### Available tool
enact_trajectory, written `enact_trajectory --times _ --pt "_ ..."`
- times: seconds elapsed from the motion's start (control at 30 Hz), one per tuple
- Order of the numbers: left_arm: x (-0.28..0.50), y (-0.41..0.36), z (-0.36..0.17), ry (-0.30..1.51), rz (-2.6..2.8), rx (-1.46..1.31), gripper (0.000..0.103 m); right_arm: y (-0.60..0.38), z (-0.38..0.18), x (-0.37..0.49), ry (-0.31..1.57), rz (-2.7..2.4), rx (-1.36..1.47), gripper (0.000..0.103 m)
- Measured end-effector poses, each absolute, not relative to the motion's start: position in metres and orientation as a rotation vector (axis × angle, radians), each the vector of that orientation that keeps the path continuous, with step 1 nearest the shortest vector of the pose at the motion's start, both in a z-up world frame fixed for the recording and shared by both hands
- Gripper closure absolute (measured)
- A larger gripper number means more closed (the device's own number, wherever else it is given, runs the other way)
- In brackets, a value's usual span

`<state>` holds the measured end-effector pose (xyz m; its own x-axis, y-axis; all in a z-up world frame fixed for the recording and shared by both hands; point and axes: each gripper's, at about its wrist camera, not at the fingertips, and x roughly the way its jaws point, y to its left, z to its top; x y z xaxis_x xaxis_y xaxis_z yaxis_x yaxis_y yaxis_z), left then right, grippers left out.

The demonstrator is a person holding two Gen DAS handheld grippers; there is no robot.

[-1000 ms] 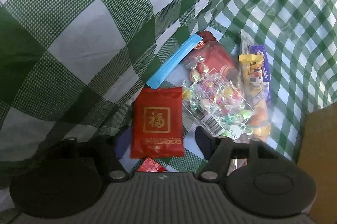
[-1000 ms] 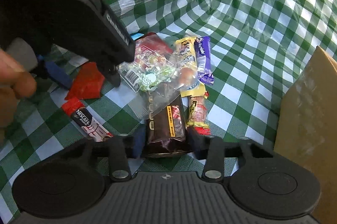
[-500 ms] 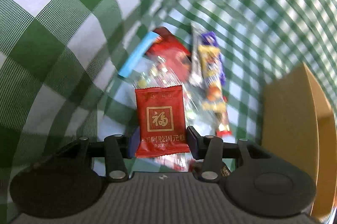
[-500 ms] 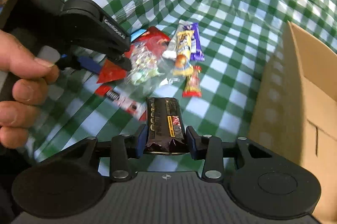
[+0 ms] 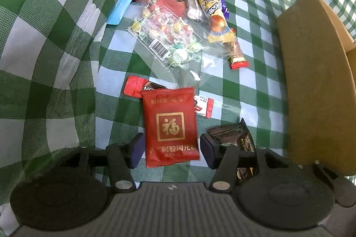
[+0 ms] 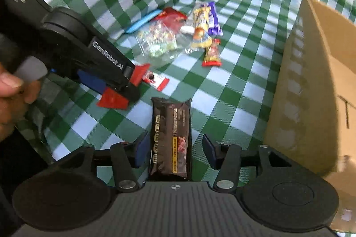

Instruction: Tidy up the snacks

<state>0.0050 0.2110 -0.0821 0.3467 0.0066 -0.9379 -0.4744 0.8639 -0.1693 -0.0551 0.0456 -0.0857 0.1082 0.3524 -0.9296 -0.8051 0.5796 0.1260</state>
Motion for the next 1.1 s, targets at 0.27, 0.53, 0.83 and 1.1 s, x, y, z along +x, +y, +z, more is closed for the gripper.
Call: enact_trajectory --times 0.27,0.53,0.83,1.1 --pt "0.012 0.206 -0.084 1.199 0.318 -0.418 0.041 0.054 -0.097 -0.065 1.179 0.929 -0.528 0.048" --pt "0.015 0.2 -0.084 1.201 0.315 -0.359 0.045 0.051 -0.096 -0.063 1.165 0.936 -0.523 0.061" --pt "0.01 0.202 -0.077 1.148 0.313 -0.384 0.05 0.046 -0.082 -0.059 1.093 0.905 -0.49 0.061" --pt "0.008 0.197 -0.061 1.045 0.296 -0.373 0.05 0.041 -0.061 -0.056 0.977 0.898 -0.448 0.061"
